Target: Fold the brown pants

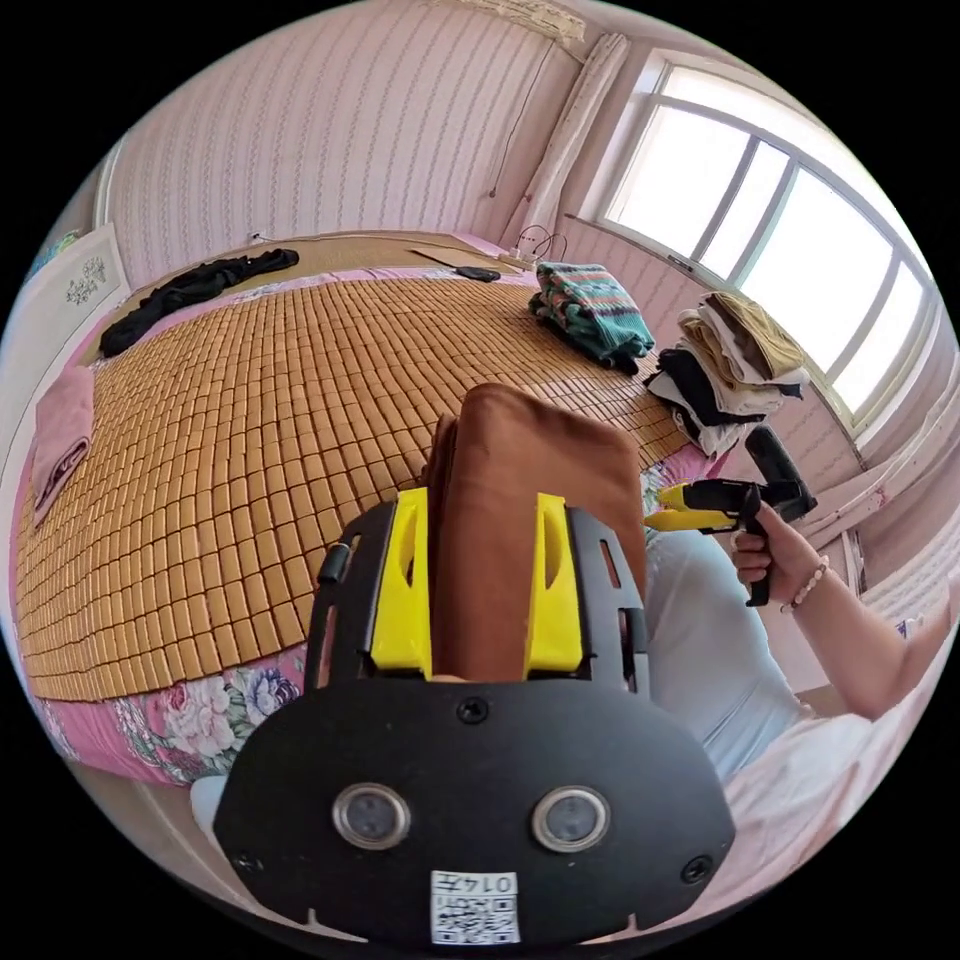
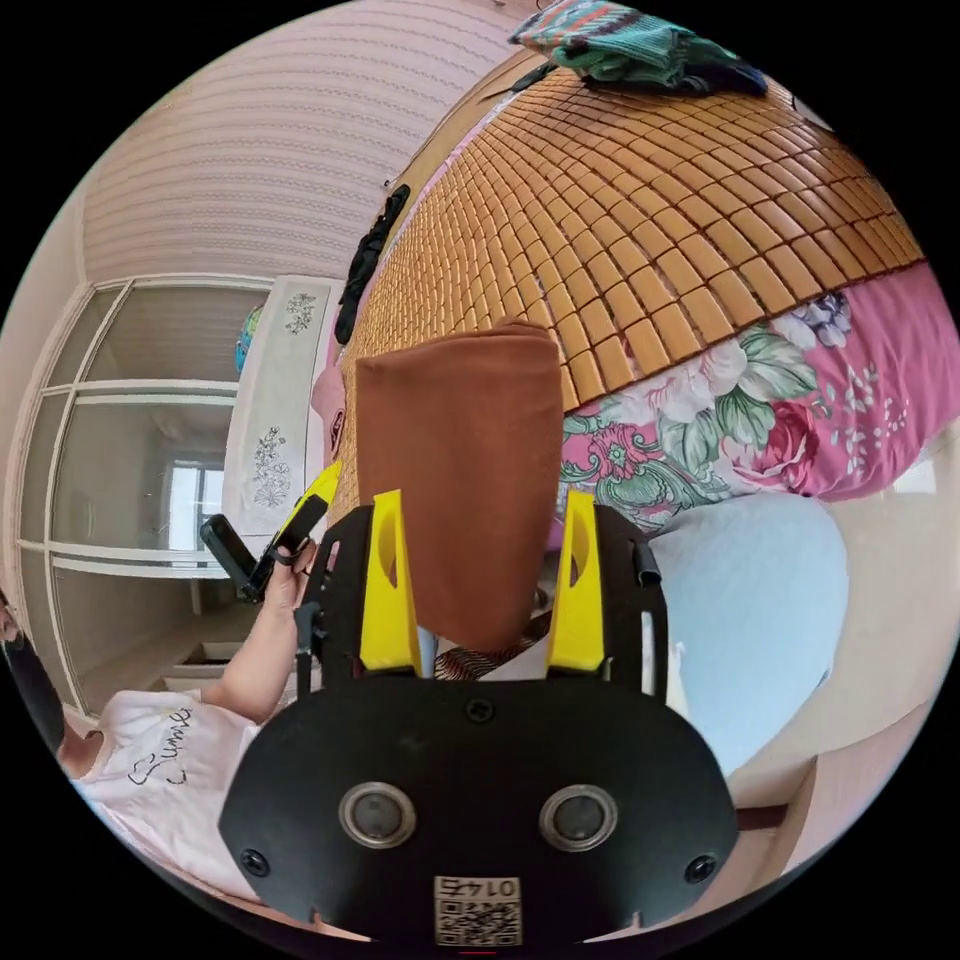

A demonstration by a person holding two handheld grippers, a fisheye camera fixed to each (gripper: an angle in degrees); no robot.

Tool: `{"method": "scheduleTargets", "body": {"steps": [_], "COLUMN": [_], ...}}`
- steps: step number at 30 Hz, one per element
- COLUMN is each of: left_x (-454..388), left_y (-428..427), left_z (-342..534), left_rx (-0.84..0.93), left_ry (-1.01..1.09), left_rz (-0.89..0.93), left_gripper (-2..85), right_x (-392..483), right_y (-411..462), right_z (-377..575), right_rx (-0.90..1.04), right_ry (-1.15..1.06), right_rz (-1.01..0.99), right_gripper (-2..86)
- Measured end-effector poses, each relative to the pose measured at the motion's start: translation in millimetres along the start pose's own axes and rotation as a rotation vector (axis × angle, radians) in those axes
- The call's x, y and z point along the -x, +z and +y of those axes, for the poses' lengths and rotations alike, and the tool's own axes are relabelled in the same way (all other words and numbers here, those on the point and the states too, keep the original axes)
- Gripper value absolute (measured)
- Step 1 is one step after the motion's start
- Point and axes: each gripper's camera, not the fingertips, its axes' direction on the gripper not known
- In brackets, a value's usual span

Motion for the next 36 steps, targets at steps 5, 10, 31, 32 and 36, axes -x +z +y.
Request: {"method": "scheduleTargets", "body": {"steps": [5,10,31,32,36], "left_x": [18,40,61,63,71], "left_y": [61,79,53,55,45], "left_z": [-31,-53,-78,-78,-78], "left_rx": [0.309,0.394,0.273,0.290,0.286], "left_ry": [0.036,-0.030,-0.007,-0.016,-0.012], "left_rz": [0.119,0.263,0.270,0.273,0.317], "left_gripper": [22.6,18.8,16.0,15.7,10.7], "right_x": [0,-6,9,-4,-15], "right_y": [41,46,98,102,117], "right_z": [-20,-13,13,13,25], "right_rx": [0.009,-0.028,0.002,0.012,0.019], "right_ry": [0.090,0.093,0.066,0.142,0.193], "right_rz": [0.018,-0.058,-0.175,-0.210,-0.316], "right_gripper": [19.4,17.5,16.1,15.6,13.3]}}
